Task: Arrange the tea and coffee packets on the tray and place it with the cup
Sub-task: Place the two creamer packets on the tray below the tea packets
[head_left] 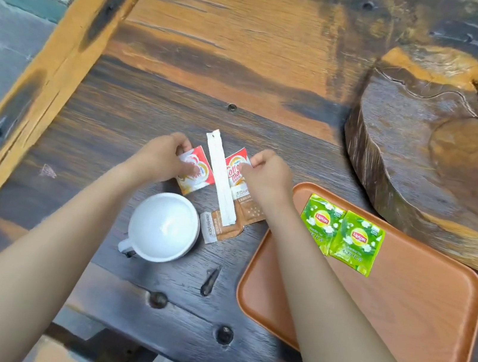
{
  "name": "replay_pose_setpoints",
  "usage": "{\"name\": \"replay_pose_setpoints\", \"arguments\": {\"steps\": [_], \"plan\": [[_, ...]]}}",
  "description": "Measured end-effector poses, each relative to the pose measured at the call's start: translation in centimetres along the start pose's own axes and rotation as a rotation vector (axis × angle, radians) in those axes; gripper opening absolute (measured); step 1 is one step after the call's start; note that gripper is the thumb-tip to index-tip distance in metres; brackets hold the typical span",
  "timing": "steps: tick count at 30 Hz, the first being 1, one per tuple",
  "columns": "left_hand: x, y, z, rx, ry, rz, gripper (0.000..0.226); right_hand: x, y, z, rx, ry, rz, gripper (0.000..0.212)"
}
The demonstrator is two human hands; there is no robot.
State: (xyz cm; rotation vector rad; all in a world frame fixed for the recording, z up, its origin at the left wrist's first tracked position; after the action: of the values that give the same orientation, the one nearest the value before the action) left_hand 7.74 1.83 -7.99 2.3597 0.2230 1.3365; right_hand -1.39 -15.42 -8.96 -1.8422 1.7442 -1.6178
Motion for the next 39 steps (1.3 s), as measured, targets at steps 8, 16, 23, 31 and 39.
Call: {"name": "replay_pose_setpoints", "arguments": {"steps": [8, 16, 23, 31, 39], "plan": [[1.8, -1.5, -2.5, 0.246, 0.074, -1.044, 0.017, 9.3, -1.3, -4.2, 0.204, 0.443, 0.211, 0.01], [-1.8, 3.6, -8.5, 0.266, -0.187, -1.412, 0.024, 11.9, 9.3, -13.1, -0.009, 0.441, 0.262, 0.035], [-6.4, 5.6, -12.1, 0.265, -0.26, -1.323, 0.038, 9.4, 13.2, -15.5, -0.06, 0.394, 0.034, 0.032], [-7.4, 6.6, -12.4, 0.236, -0.217, -1.169, 0.028, 7.4, 10.9, -16.2, 0.305, 0.288, -0.284, 0.045], [-7.9, 6.8, -12.2, 0.212, -0.205, -1.11, 0.028, 6.5, 11.2, -15.2, 0.272, 0.305, -0.241, 0.038]]}}
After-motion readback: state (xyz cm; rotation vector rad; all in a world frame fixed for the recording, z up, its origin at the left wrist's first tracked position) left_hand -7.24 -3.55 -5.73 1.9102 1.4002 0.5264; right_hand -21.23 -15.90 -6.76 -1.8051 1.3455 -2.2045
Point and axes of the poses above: each hand's wrist, its own z-axis towards the middle knuckle, its own x-axis out of the back of the hand, y = z × x, the point moved 10 cm from there along z, towards the middle knuckle, and after that the axes turned 4 degrees about y, right-handed, at the moved point
